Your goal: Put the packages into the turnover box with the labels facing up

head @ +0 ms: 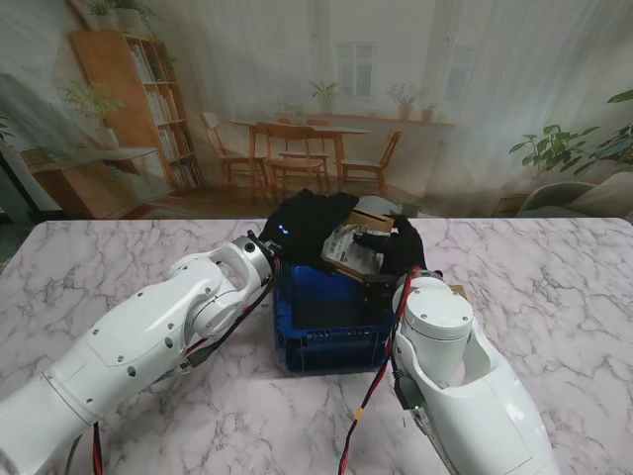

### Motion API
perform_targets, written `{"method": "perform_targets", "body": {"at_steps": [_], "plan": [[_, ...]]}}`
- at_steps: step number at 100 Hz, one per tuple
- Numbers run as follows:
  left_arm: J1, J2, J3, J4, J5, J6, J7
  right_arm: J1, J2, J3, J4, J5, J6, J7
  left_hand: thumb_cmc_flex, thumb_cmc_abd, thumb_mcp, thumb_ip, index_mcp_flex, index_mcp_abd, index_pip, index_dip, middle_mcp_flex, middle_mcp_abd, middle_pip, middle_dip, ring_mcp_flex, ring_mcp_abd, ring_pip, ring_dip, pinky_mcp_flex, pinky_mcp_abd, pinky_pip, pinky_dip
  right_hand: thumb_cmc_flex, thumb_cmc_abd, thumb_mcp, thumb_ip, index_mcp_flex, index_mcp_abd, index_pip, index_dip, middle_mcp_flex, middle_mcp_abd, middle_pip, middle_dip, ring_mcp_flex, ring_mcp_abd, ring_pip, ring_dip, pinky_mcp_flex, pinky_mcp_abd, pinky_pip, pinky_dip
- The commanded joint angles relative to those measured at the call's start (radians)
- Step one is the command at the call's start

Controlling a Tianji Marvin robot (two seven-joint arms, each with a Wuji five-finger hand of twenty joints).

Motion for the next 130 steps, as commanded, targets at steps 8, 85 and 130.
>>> {"method": "perform_targets", "body": {"at_steps": [8, 85, 130], "plan": [[0.028, -0.007, -0.037, -0.012, -0.009, -0.025, -0.020, 0.001, -0.018, -0.016, -0.023, 0.007, 0.012, 0.024, 0.223, 0.138, 0.541, 0.249, 0.099, -0.078, 0.176, 0.120, 0.126, -0.070, 0.119, 0.084, 0.095, -0.022, 0.050, 0.218, 0.051, -0.053, 0.058, 0.028, 0.124, 0.154, 0.201, 0.071, 0.058, -0.150, 0.086, -0.003, -0.005, 0.000, 0.022, -0.005, 0.241, -0.197, 0.700, 0.086, 0.099, 0.010, 0.178, 0.065], [0.062, 0.003, -0.093, -0.030, -0.015, -0.094, -0.037, 0.017, -0.031, -0.006, -0.012, 0.051, 0.024, -0.014, 0.143, 0.243, 0.238, 0.120, 0.081, -0.053, 0.067, -0.075, 0.068, -0.016, 0.014, -0.015, 0.044, 0.028, -0.033, 0.033, 0.013, -0.004, -0.015, 0.022, 0.130, 0.153, 0.207, 0.072, 0.046, -0.135, 0.065, -0.025, 0.006, -0.011, 0.032, -0.006, 0.258, -0.215, 0.711, 0.096, 0.109, -0.003, 0.183, 0.068], [0.069, 0.010, -0.105, -0.051, -0.018, -0.119, -0.089, 0.031, -0.038, -0.006, 0.010, 0.060, 0.022, -0.033, -0.176, 0.285, 0.102, 0.007, 0.009, -0.051, -0.123, -0.253, -0.189, 0.111, -0.328, -0.418, -0.187, 0.204, -0.201, -0.379, -0.071, 0.089, -0.168, -0.141, 0.129, 0.156, 0.205, 0.071, 0.043, -0.133, 0.071, -0.026, 0.002, -0.012, 0.038, -0.008, 0.257, -0.218, 0.716, 0.096, 0.110, -0.006, 0.184, 0.067]]}}
